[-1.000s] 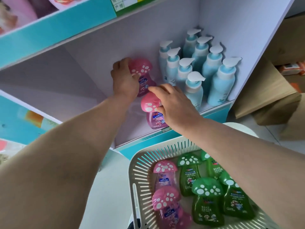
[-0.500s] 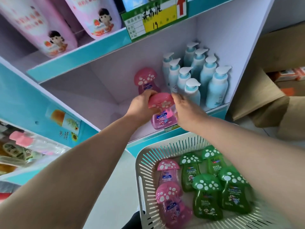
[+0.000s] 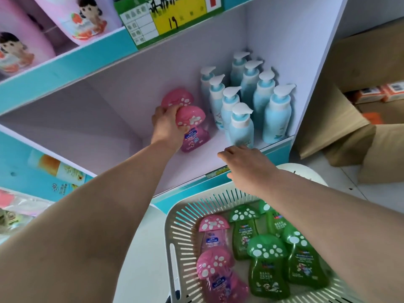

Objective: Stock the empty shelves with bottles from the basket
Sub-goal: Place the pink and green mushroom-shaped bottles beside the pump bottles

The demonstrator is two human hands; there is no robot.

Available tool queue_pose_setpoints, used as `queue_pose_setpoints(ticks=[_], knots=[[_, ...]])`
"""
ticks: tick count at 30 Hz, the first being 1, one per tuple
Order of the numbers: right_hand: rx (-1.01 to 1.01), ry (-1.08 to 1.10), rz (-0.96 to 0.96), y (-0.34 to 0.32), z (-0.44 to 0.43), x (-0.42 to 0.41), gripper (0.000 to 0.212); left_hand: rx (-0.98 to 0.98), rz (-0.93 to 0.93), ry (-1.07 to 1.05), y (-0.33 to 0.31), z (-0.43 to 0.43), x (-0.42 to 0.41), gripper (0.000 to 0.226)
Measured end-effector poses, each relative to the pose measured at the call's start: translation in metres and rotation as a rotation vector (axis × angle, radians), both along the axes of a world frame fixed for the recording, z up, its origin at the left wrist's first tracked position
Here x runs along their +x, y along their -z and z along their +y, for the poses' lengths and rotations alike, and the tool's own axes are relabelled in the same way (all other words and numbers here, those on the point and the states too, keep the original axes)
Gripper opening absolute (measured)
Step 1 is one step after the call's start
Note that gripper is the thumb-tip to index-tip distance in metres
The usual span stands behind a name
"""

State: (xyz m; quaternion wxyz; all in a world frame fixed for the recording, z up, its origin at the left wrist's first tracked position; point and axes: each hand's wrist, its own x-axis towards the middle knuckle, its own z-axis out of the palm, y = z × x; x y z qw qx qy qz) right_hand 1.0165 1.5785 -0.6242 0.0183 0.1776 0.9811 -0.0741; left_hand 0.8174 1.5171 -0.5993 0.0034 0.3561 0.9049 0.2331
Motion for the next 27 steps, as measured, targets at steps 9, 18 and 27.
queue_pose_setpoints(ticks=[9, 18, 27], knots=[[-0.022, -0.005, 0.008, 0.004, -0.006, -0.01, 0.042, -0.016, 0.028, -0.015, 0.002, 0.009, -0.014, 0.055], [-0.042, -0.038, 0.01, 0.007, -0.014, -0.017, 0.042, -0.023, 0.058, -0.028, 0.003, 0.013, -0.022, 0.055], [-0.017, -0.06, -0.043, -0.002, -0.017, -0.011, 0.04, 0.132, 0.029, -0.061, -0.008, -0.003, 0.005, 0.054]])
